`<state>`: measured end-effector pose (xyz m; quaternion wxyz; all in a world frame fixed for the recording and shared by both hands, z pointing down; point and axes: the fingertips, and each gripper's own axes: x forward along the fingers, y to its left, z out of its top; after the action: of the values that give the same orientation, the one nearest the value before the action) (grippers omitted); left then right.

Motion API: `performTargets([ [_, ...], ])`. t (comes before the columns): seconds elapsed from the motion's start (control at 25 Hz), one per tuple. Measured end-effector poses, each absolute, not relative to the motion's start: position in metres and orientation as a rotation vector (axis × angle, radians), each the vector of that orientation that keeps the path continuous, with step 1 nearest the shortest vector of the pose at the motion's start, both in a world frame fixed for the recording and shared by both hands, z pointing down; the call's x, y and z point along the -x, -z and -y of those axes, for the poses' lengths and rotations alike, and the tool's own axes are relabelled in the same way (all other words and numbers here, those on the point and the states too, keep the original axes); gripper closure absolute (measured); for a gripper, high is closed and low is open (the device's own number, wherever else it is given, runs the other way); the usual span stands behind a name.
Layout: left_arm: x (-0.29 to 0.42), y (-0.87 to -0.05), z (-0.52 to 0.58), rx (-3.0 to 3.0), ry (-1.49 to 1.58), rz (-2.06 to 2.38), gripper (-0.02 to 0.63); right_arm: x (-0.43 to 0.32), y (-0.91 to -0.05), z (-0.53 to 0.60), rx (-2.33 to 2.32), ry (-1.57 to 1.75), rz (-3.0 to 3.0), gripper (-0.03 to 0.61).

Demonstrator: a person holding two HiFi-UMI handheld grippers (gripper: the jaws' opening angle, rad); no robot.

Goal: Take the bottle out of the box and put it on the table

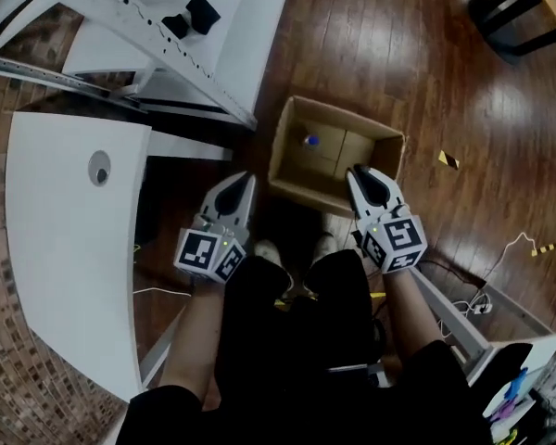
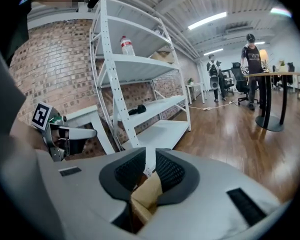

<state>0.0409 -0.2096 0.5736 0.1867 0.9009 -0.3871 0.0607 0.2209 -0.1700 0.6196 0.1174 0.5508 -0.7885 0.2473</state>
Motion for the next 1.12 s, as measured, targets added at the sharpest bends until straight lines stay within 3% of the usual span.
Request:
performTargets([
  [0.12,-0.046,-0.651,0.23,-2.552,-0.185,1.091,0.611,-0.224,-0.697,0.195,-1.572,-0.662,2.307,0.51],
  [0.2,-0.05,-0.701,0.243,-2.56,-0.177,1.089,0.611,-0.224,-0.753,0.21,-1.522,-0.615,2.296,0.444],
  [0.28,-0.054,-0.753,0.254,-2.571,-0.174,1.077,0.611,-0.224,-0.818,0.224,-1.492,-0.589,2.291,0.426],
  [0.32,-0.056,-0.779,0.261,-2.575,-0.176,1.073,0.611,-0.223,-0.852,0.23,-1.475,-0.59,2.289,0.375],
  [0.48,-0.064,-0.853,0.287,-2.609,-0.217,1.077,0.611,-0.212,-0.954,0.25,-1.343,-0.569,2.261,0.27],
  [0.56,-0.065,-0.874,0.295,-2.63,-0.247,1.098,0.611,-0.209,-0.987,0.256,-1.294,-0.581,2.243,0.176],
  [0.68,-0.063,-0.899,0.296,-2.601,-0.321,1.117,0.611,-0.209,-1.024,0.262,-1.253,-0.684,2.21,0.127],
  [0.76,-0.067,-0.913,0.292,-2.568,-0.38,1.08,0.593,-0.209,-1.042,0.269,-1.23,-0.726,2.182,0.126],
  [0.8,-0.07,-0.919,0.29,-2.54,-0.398,1.043,0.541,-0.208,-1.05,0.272,-1.221,-0.733,2.172,0.126],
  [0.84,-0.072,-0.925,0.288,-2.5,-0.407,1.007,0.448,-0.206,-1.057,0.275,-1.211,-0.733,2.165,0.126],
  [0.96,-0.077,-0.948,0.281,-2.373,-0.44,0.929,0.351,-0.198,-1.085,0.285,-1.18,-0.715,2.138,0.126],
  [1.08,-0.08,-0.974,0.267,-2.37,-0.657,0.913,0.377,-0.19,-1.114,0.294,-1.161,-0.711,2.109,0.126],
  [1.12,-0.079,-0.98,0.263,-2.384,-0.742,0.933,0.459,-0.188,-1.122,0.296,-1.156,-0.715,2.102,0.126],
])
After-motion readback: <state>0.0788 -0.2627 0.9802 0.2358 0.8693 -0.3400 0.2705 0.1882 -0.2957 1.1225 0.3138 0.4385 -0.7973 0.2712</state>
